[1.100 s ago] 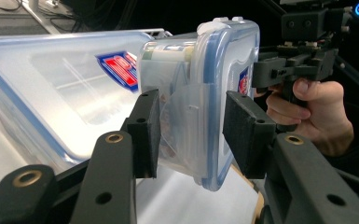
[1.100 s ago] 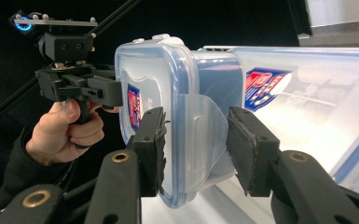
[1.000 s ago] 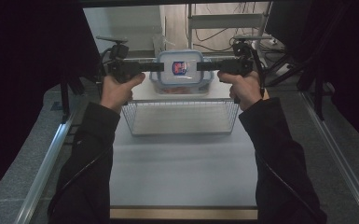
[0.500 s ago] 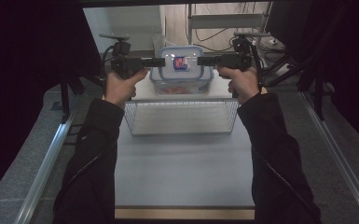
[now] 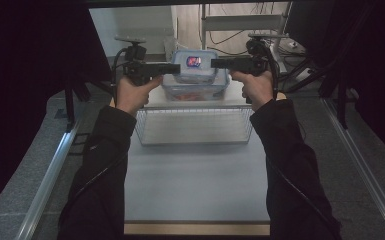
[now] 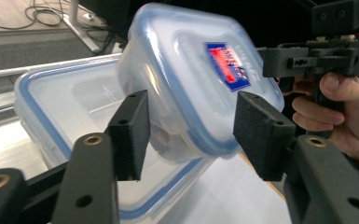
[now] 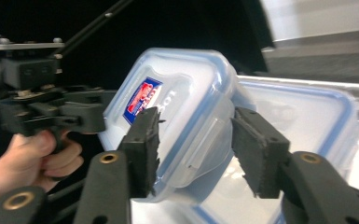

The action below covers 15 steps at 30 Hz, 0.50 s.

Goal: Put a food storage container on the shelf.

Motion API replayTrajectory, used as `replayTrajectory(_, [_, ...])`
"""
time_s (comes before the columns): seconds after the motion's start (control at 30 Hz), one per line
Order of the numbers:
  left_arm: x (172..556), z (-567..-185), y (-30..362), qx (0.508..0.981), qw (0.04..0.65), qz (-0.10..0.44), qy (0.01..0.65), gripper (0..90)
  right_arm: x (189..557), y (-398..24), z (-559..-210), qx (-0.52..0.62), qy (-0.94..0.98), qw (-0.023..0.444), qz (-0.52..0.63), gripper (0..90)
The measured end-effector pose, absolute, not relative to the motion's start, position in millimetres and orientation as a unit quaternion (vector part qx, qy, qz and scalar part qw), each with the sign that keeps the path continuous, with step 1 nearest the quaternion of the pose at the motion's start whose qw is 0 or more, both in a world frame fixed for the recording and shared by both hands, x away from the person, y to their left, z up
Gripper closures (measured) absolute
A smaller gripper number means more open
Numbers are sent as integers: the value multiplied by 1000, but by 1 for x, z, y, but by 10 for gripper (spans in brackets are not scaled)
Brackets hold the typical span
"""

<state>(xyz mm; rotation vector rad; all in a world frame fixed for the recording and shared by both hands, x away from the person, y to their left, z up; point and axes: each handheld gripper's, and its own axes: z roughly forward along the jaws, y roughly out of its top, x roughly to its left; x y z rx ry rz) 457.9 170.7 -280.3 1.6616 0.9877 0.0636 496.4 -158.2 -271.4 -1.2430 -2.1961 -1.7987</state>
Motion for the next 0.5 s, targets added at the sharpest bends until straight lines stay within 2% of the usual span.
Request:
replayTrajectory(0.1, [454,-279,171,699,581,40,415,380,495,-157,-272,-399,-709,5,-582,490])
replayTrajectory(0.2, [447,-275,171,706,575,71,407,308,488,-159,-268,-394,-713,-33,-579,481])
replayTrajectory(0.3, [433,-273,171,715,572,98,389,313,478,-164,-261,-379,-714,-53,-586,516])
replayTrajectory(0.4, [415,-276,170,731,556,142,368,456,458,-168,-256,-361,-730,-108,-571,689])
replayTrajectory(0.47, [406,-281,168,744,544,160,354,630,445,-166,-260,-342,-746,-134,-556,804])
replayTrajectory(0.5, [404,-284,167,750,537,165,350,688,439,-164,-264,-331,-753,-140,-551,843])
